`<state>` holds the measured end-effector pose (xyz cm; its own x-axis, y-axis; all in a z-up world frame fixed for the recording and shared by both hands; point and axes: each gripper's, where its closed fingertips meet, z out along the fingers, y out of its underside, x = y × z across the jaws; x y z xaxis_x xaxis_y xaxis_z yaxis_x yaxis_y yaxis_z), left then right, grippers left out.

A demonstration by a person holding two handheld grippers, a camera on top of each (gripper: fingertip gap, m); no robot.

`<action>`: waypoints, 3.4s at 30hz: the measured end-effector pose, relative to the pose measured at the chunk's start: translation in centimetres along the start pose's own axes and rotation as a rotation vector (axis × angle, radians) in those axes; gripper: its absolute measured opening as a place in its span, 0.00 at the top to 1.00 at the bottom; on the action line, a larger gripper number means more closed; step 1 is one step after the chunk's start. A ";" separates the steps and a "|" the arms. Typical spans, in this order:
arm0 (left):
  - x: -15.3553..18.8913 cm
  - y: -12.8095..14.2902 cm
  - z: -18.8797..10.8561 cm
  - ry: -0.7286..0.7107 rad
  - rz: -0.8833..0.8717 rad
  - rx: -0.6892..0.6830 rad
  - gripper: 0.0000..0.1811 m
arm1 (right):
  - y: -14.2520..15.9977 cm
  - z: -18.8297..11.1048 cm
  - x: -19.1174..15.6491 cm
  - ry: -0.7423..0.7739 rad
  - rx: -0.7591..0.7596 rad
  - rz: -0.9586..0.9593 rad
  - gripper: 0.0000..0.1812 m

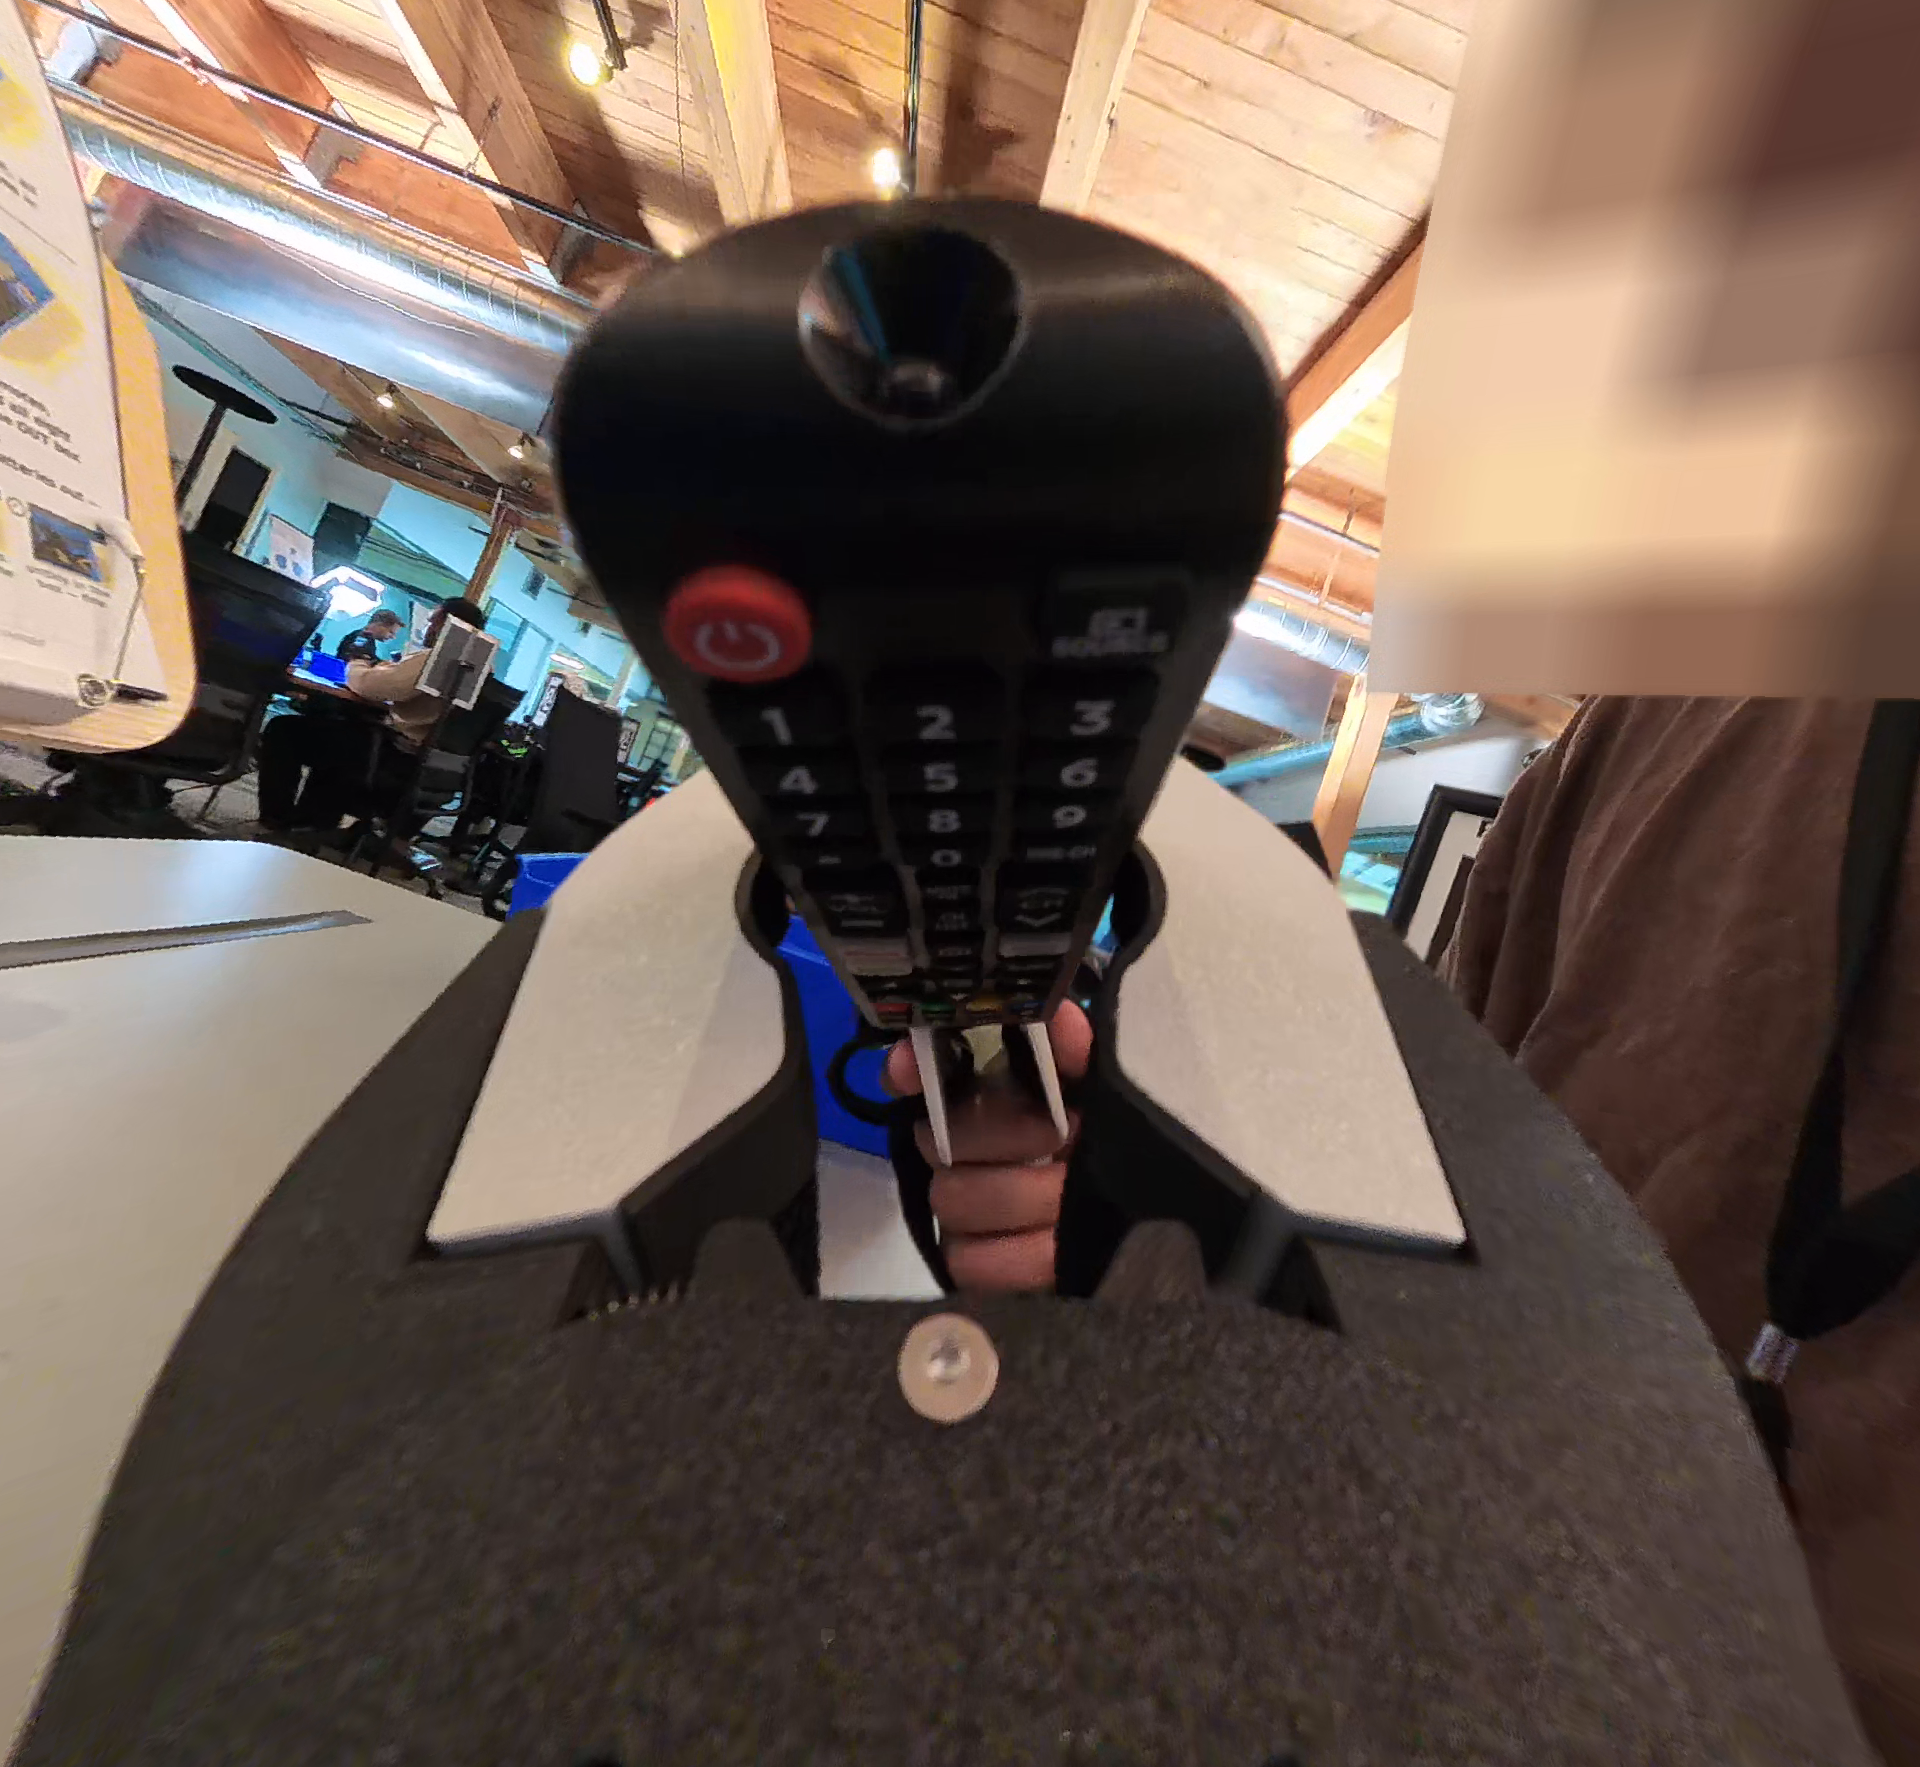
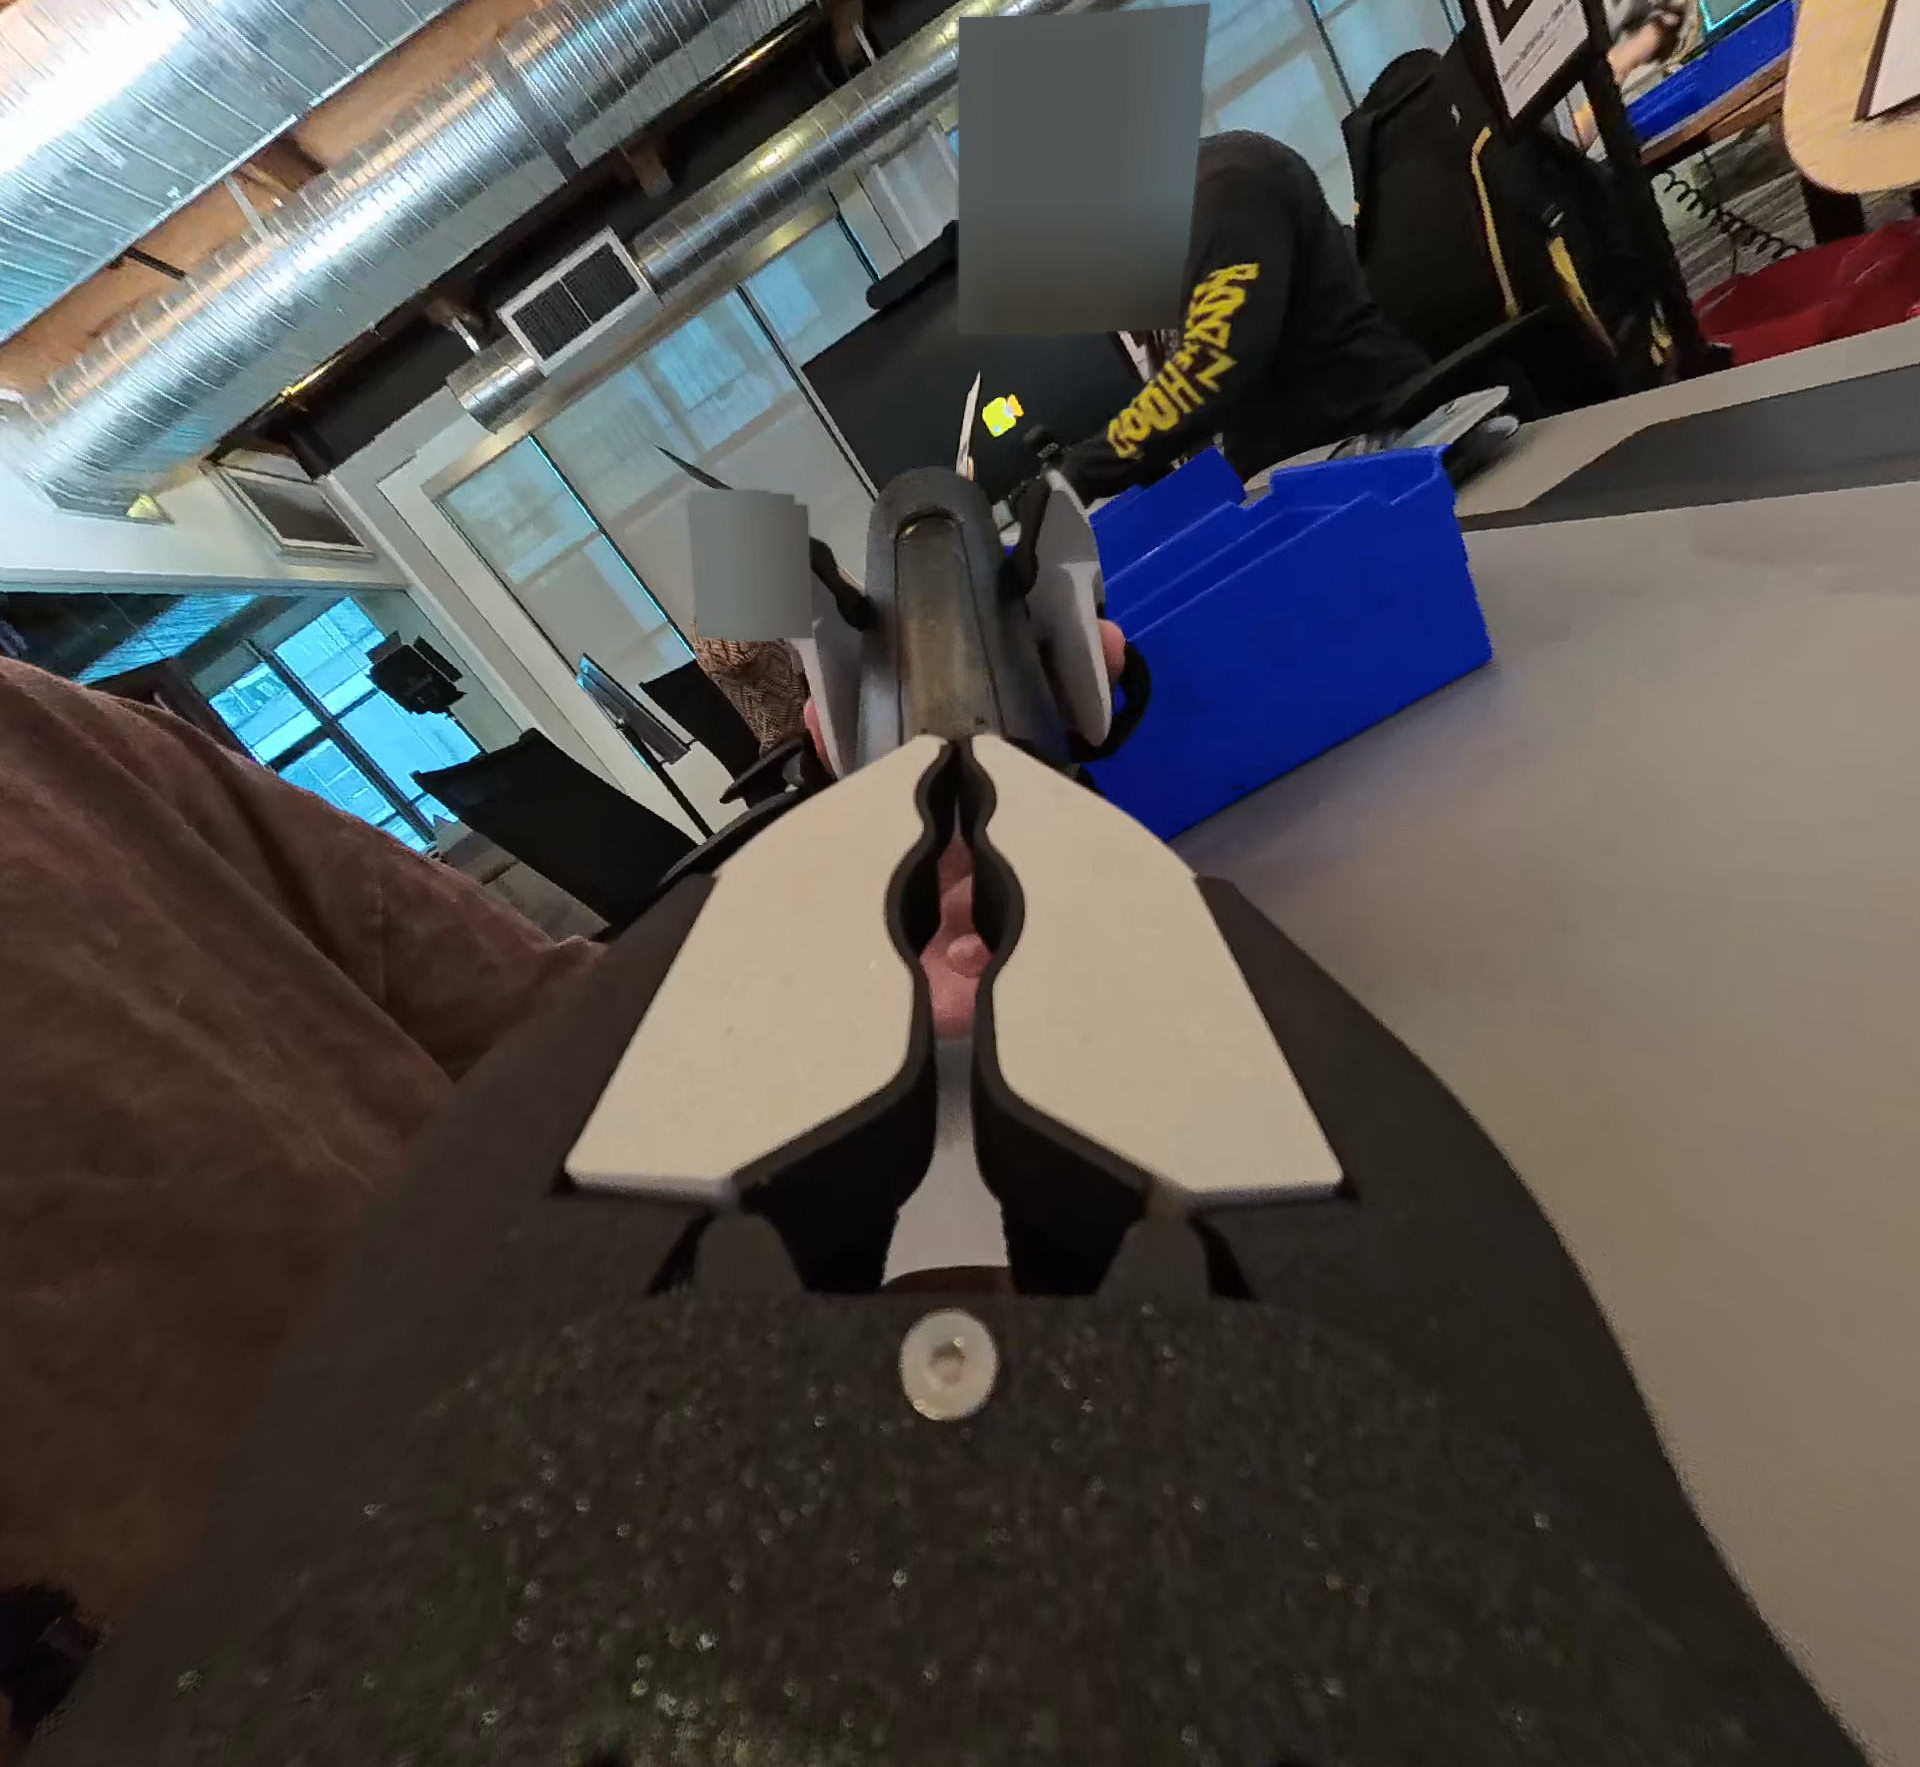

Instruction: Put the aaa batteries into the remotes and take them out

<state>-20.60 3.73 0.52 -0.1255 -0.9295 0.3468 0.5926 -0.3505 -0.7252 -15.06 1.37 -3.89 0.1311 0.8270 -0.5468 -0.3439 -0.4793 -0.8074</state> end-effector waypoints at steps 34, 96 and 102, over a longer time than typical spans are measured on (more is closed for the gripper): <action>1.8 5.2 1.5 0.033 0.233 -0.306 0.66 | 8.1 2.2 1.2 -0.055 -1.132 -0.383 0.66; 3.0 -2.7 -14.3 -1.189 0.451 -0.685 0.63 | -1.0 -10.9 -2.1 0.400 -0.462 -0.365 0.65; -0.2 -0.3 -22.5 -1.501 0.410 -0.791 0.74 | 7.8 -9.1 -2.5 0.225 -0.550 -0.363 0.67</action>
<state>-38.59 1.39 -12.71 0.9742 -0.2209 -0.0469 -0.1606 -0.5316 -0.8317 -9.64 -7.09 -10.86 0.3584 0.9107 -0.2055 0.2711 -0.3122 -0.9105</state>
